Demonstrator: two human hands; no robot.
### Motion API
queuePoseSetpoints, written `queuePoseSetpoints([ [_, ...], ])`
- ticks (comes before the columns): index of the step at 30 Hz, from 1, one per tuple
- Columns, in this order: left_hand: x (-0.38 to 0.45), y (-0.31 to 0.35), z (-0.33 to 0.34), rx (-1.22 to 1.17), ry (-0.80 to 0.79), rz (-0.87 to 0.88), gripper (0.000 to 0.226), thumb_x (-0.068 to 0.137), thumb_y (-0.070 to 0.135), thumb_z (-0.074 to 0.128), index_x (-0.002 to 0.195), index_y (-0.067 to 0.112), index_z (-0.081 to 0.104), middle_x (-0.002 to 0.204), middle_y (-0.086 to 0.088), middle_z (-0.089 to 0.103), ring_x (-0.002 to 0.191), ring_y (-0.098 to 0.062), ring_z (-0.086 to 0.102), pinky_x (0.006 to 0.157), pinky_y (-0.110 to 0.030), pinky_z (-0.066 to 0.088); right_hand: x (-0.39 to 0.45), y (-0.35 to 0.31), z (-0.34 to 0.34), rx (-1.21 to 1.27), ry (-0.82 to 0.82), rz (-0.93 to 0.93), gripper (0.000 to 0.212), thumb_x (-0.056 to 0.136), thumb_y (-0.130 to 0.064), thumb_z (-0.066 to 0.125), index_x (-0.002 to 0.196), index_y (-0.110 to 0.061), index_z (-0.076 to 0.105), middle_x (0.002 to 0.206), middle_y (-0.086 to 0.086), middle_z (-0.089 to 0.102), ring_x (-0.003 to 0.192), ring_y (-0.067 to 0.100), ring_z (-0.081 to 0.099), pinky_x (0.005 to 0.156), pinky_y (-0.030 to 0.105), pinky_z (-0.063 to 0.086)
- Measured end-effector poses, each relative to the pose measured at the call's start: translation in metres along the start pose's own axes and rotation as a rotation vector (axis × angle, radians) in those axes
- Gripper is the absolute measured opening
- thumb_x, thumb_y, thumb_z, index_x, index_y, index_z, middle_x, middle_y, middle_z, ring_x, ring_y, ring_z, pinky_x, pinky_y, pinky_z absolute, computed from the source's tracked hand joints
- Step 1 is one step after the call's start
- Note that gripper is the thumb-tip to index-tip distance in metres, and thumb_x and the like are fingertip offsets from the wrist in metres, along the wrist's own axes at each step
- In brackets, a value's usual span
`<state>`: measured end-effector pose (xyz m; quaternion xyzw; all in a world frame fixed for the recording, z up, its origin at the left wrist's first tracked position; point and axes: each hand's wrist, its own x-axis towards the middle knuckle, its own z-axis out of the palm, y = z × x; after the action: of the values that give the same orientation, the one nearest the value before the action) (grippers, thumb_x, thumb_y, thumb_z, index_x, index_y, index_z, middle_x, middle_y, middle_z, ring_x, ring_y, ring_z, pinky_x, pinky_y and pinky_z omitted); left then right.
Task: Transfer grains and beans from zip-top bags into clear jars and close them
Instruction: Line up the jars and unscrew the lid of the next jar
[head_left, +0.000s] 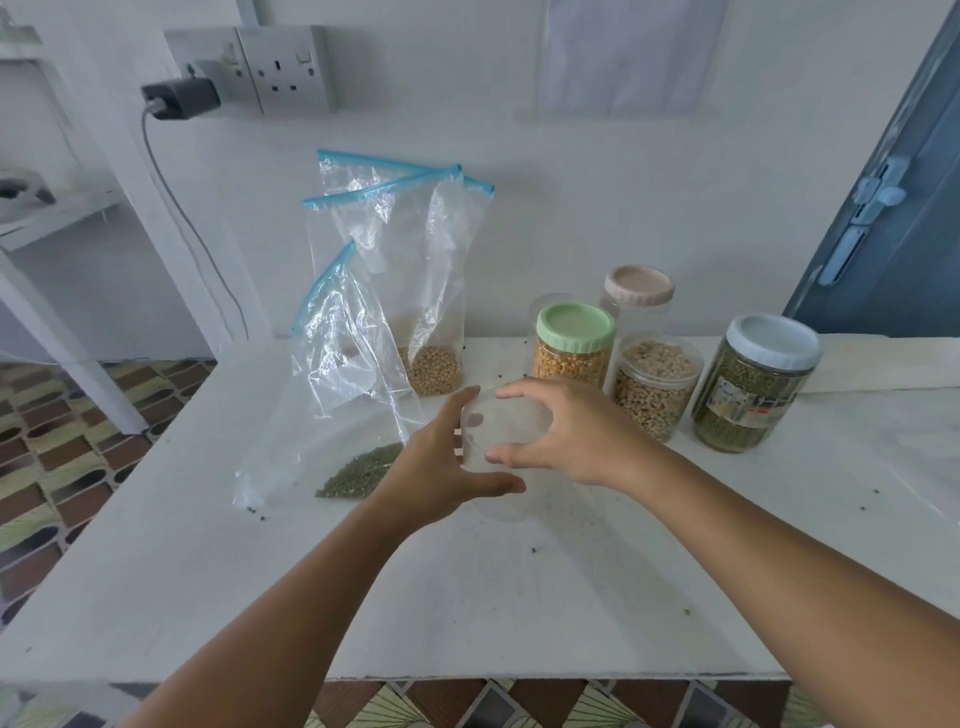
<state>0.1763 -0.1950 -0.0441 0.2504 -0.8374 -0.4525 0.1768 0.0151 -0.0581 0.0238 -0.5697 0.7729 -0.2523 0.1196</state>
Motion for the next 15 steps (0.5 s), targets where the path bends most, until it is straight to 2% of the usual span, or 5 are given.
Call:
queuePoseSetpoints([
  [5,0.002,0.002,-0.001,0.025,0.004,-0.021,0.122,0.055,0.058,0.100,0.154,0.050,0.030,0.139,0.016,0.058,0.118,-0.005,0.060,0.100,-0.027,0.053,0.003,-0.001,-0.005,0.004,-0.035,-0.041,0.072,0.073,-0.066,0.082,0.132,-0.045,0.047,0.127,-0.009,0.059,0.117,0.014,0.058,0.094,0.037,0.052],
  [8,0.003,0.002,-0.001,0.026,0.009,-0.044,0.126,0.050,0.064,0.098,0.155,0.050,0.030,0.137,0.016,0.059,0.118,-0.007,0.061,0.100,-0.031,0.054,0.006,-0.002,-0.012,-0.045,-0.102,-0.047,0.084,0.073,-0.067,0.080,0.140,-0.043,0.035,0.123,0.001,0.064,0.117,0.023,0.062,0.094,0.046,0.055],
  [11,0.004,0.003,0.000,0.040,0.007,-0.056,0.128,0.048,0.068,0.097,0.155,0.050,0.028,0.137,0.016,0.059,0.117,-0.007,0.061,0.100,-0.033,0.055,0.011,-0.007,-0.019,-0.173,-0.145,-0.040,0.101,0.072,-0.077,0.075,0.148,-0.038,0.023,0.116,0.007,0.067,0.109,0.025,0.066,0.091,0.047,0.057],
  [13,0.003,0.002,0.000,0.040,0.017,-0.058,0.128,0.049,0.068,0.097,0.155,0.050,0.028,0.137,0.017,0.059,0.118,-0.007,0.061,0.101,-0.032,0.054,0.013,-0.013,-0.020,-0.225,-0.136,-0.040,0.110,0.067,-0.081,0.076,0.149,-0.031,0.023,0.113,0.007,0.067,0.102,0.024,0.066,0.089,0.047,0.057],
  [15,0.003,0.003,0.000,0.040,0.015,-0.055,0.127,0.050,0.065,0.098,0.155,0.049,0.029,0.138,0.017,0.059,0.118,-0.006,0.061,0.102,-0.030,0.054,0.013,-0.014,-0.017,-0.226,-0.111,-0.046,0.106,0.068,-0.077,0.079,0.146,-0.027,0.026,0.111,0.007,0.067,0.100,0.024,0.066,0.088,0.046,0.057],
])
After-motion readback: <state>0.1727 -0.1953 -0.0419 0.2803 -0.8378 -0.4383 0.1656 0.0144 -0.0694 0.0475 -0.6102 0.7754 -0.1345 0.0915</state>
